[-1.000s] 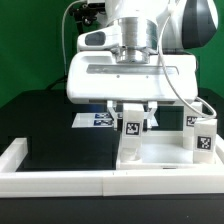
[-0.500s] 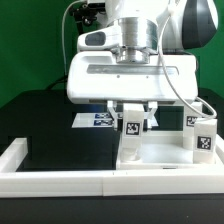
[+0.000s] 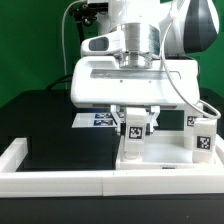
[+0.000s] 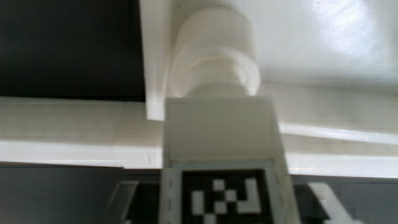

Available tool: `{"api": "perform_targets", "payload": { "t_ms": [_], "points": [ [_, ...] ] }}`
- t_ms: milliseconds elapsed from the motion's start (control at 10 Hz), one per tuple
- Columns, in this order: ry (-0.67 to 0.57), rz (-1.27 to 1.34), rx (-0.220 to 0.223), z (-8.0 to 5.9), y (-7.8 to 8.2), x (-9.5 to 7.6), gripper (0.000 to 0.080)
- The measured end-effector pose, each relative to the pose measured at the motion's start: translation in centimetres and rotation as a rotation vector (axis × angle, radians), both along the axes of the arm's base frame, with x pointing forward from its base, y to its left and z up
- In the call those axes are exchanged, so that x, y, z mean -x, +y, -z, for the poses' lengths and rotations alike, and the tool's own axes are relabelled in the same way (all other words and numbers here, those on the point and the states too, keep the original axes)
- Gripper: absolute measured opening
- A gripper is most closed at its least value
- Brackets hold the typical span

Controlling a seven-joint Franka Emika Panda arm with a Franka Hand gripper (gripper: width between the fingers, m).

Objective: Assemble square table

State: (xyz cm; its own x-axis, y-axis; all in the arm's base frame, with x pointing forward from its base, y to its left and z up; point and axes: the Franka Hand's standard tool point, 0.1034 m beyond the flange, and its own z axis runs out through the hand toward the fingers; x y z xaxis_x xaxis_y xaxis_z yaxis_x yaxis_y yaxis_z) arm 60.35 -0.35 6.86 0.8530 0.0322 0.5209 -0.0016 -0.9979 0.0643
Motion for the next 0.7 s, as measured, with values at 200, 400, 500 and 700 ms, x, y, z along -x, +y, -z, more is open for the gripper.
{"api": "perform_targets", "payload": {
  "t_ms": [200,400,500,700],
  "points": [
    [0.000,0.001,0.000,0.00,-0.05,0.00,0.0268],
    [-0.003,-0.001,0.006,0.15,-0.27,0.03,0.0268],
    [-0.018,0.000,0.016,0.55,-0.68,0.01,0.0268],
    [-0.021,0.002,0.014,0.54,-0.63,-0.02,0.0268]
  ]
}}
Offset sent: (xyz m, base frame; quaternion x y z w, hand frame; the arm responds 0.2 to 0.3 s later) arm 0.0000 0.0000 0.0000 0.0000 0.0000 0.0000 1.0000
